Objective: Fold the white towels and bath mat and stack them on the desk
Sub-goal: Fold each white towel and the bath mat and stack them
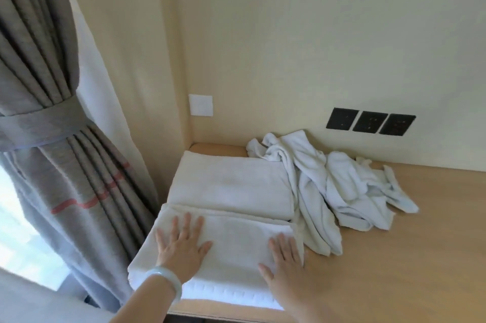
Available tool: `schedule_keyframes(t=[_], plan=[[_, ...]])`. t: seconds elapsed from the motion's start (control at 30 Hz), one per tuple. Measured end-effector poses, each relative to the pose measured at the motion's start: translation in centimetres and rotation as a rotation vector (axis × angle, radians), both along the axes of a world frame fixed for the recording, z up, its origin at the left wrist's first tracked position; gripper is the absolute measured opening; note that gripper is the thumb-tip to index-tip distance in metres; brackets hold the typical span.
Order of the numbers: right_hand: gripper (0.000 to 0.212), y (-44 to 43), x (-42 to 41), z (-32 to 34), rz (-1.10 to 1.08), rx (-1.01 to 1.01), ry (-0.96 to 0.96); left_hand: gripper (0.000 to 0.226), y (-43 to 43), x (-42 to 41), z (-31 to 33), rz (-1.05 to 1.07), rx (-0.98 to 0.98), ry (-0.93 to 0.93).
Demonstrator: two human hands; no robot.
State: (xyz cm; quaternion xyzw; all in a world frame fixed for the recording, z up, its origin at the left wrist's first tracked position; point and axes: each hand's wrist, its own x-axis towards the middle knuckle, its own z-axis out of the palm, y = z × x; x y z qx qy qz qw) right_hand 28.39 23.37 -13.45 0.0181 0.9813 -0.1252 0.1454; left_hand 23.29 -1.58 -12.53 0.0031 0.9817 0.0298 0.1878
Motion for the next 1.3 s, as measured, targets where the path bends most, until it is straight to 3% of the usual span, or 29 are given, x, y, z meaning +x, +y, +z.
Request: schedule_keyframes(t=[0.1, 0.23, 0.43, 0.5, 0.57, 0.63, 0.77, 0.9, 1.03, 1.17, 1.3], plan=[[0.127, 1.4, -1.6, 2.3, -0.025, -0.062, 0.130, 0.125, 2.4, -1.4, 1.9, -0.065, -0.039, 0.035], [0.121, 6.3, -4.6, 4.3, -0.080, -0.129, 0.156, 0.076, 8.3, -3.3, 2.4, -0.202, -0.065, 0.139], [0.133, 18.9, -10.6, 5.1, -0.196, -0.142, 0.174, 0.092, 22.4, -7.3, 3.7, -0.274, 0.134, 0.131], [0.108, 23.1, -12.5, 5.4, -0.198, -0.206, 0.130, 0.072, 27.6, -8.9, 3.8, -0.278, 0.137, 0.094], [0.076, 27.0, -14.2, 5.1, -0.181, -0.210, 0.111, 0.070, 32.5, -10.3, 3.8, -0.315, 0.175, 0.068], [0.072, 29.9, -15.4, 4.7, -0.179, -0.209, 0.106, 0.075, 36.2, -11.2, 3.1, -0.343, 0.212, 0.066], [0.063, 34.0, -18.1, 2.7, -0.175, -0.264, 0.050, 0.066, 42.0, -12.6, 1.3, -0.200, 0.241, 0.073], [0.057, 34.9, -20.2, 2.4, -0.171, -0.504, -0.101, 0.040, 42.8, -12.6, 0.9, 0.173, 0.392, 0.045], [0.041, 35.1, -20.4, 4.4, -0.239, -0.542, 0.099, 0.027, 41.9, -13.4, 1.3, 0.368, 0.548, 0.001], [0.040, 36.8, -19.1, 8.3, -0.321, -0.618, 0.379, 0.023, 42.7, -14.6, 5.2, 0.407, 0.817, 0.191], [0.051, 41.1, -18.2, 12.5, -0.456, -0.607, 0.514, 0.016, 44.9, -16.1, 10.4, 0.450, 1.145, 0.348]])
